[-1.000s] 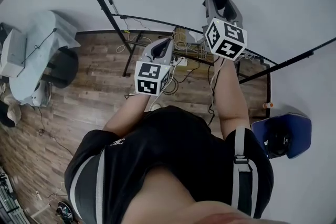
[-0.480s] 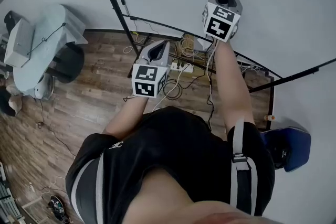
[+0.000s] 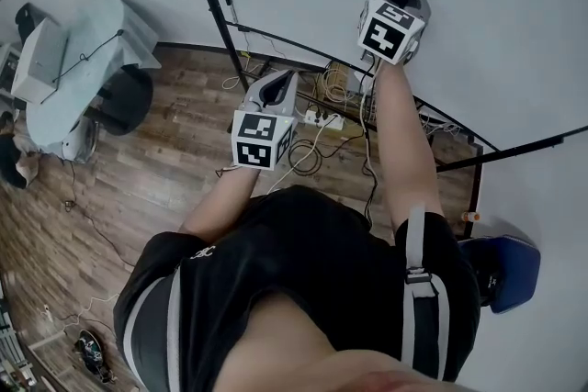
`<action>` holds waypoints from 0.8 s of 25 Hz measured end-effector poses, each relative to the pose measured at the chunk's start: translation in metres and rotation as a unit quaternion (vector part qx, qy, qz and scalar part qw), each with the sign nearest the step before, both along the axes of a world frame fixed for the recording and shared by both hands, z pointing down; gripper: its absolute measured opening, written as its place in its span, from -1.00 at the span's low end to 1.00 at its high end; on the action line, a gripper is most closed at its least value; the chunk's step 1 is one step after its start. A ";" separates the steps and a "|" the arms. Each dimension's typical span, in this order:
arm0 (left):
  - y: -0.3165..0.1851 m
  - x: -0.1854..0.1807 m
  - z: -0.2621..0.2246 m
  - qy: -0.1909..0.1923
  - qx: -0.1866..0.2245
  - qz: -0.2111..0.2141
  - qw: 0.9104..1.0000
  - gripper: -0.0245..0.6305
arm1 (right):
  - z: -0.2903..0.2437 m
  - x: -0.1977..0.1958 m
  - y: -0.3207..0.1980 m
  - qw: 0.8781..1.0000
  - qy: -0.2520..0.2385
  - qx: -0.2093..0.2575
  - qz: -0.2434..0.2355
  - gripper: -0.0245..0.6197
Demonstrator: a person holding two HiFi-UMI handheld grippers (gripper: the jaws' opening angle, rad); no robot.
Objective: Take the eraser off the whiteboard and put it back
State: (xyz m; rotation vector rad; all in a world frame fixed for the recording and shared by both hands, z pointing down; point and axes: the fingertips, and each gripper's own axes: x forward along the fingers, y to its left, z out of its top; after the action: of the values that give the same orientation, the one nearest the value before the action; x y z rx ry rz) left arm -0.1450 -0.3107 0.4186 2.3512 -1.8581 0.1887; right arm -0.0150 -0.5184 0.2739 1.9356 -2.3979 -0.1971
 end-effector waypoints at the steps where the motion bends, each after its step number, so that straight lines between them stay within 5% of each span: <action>1: -0.001 -0.001 0.000 0.000 -0.001 0.000 1.000 -0.90 | -0.001 -0.001 0.000 1.000 0.000 0.004 0.000 -0.28; 9: -0.007 0.003 -0.003 0.006 0.012 0.005 1.000 -0.90 | -0.001 -0.004 0.008 0.998 -0.032 0.008 -0.057 -0.07; 16: -0.010 0.014 0.002 0.013 0.004 0.021 1.000 -0.90 | -0.023 0.011 0.060 0.983 -0.103 0.109 -0.107 -0.03; 18: -0.011 0.021 -0.001 0.015 0.005 0.028 0.999 -0.90 | -0.033 0.022 0.077 0.978 -0.118 0.135 -0.110 -0.11; 20: -0.012 0.028 -0.002 0.016 0.007 0.036 0.999 -0.90 | -0.039 0.036 0.093 0.975 -0.123 0.154 -0.103 -0.41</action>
State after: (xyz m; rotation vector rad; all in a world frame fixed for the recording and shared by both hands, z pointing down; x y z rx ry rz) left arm -0.1170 -0.3231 0.4167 2.4186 -1.7671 0.1447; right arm 0.0210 -0.4253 0.2350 1.9223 -2.8849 -0.3817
